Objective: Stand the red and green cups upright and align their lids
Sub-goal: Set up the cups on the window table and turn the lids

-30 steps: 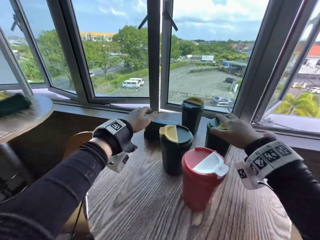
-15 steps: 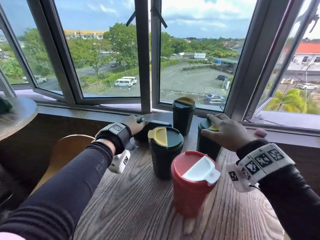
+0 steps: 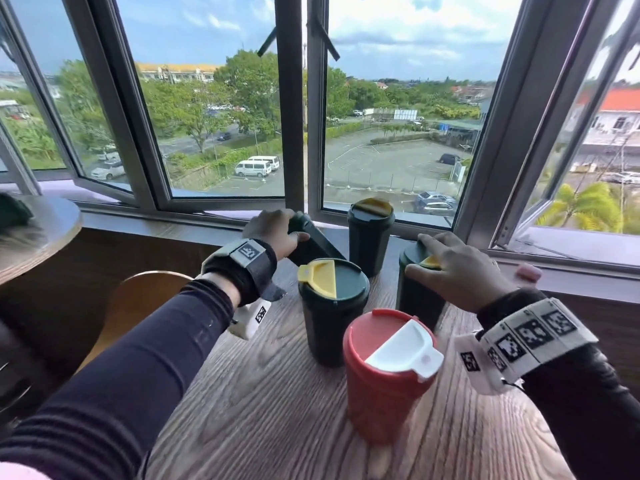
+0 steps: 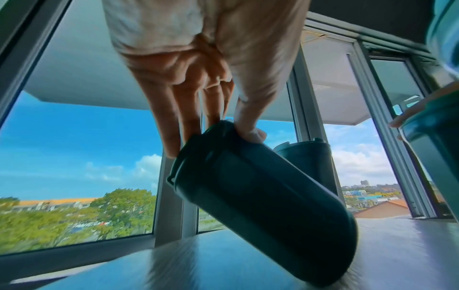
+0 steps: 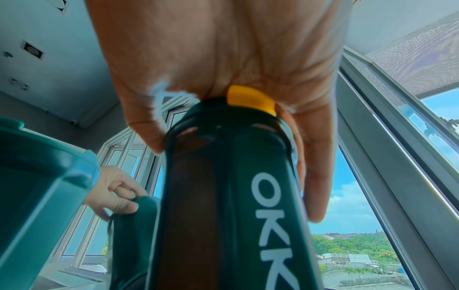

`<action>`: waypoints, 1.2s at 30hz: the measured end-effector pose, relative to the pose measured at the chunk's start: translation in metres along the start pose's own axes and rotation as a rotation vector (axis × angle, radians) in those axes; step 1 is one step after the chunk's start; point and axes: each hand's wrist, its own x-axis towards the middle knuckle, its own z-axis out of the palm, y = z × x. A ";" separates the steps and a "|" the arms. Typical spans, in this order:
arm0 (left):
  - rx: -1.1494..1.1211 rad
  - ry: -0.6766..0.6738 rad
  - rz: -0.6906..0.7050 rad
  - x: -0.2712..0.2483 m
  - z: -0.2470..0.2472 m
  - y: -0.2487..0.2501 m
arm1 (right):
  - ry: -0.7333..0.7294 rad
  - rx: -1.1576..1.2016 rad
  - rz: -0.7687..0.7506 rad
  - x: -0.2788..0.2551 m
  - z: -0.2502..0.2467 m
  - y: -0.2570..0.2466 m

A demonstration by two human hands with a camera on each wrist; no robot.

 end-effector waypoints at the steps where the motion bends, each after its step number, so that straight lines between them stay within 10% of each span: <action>1: 0.009 0.018 0.035 -0.001 -0.003 0.004 | 0.001 0.001 0.000 0.000 0.000 0.000; 23: -0.253 -0.018 0.567 -0.014 0.000 0.021 | 0.023 0.007 -0.003 0.001 0.002 0.001; 36: -0.395 -0.054 0.406 -0.044 -0.040 0.024 | 0.025 -0.002 -0.002 0.000 0.002 0.001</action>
